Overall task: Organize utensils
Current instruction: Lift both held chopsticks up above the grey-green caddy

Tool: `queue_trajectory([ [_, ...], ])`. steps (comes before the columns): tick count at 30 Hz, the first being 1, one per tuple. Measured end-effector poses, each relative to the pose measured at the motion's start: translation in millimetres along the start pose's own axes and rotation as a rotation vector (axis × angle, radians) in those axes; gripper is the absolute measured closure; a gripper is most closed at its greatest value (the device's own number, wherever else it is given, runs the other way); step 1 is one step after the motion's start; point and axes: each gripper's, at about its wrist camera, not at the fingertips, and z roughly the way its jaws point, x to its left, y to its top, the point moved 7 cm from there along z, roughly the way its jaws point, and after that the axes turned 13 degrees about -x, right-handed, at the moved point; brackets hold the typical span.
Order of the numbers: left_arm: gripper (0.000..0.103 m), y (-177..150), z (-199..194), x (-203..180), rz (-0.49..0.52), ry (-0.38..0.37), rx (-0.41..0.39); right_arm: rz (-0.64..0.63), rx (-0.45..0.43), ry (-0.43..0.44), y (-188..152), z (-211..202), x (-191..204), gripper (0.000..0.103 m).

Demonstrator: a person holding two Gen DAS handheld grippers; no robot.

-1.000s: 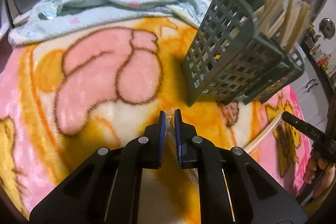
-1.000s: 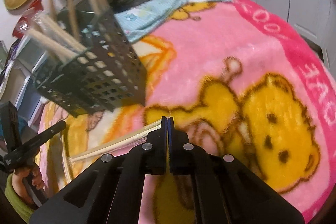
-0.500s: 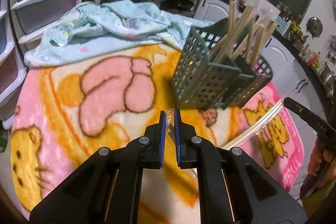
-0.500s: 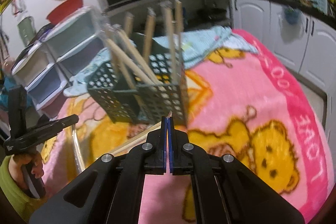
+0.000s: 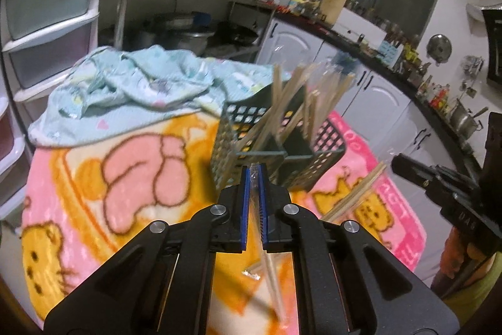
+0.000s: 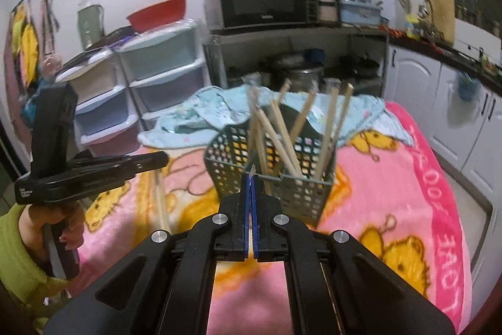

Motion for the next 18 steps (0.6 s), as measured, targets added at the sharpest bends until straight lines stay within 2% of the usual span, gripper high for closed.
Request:
queue_trajectory([
  [8,0.101,25,-8,-31,0.027,-0.064,-0.058,-0.049,-0.047,0.025,21,-14,14,0.102],
  [18,0.101,59,-17,-58,0.056,-0.120,-0.134,-0.104,-0.142,-0.003,57,-37,12,0.102],
])
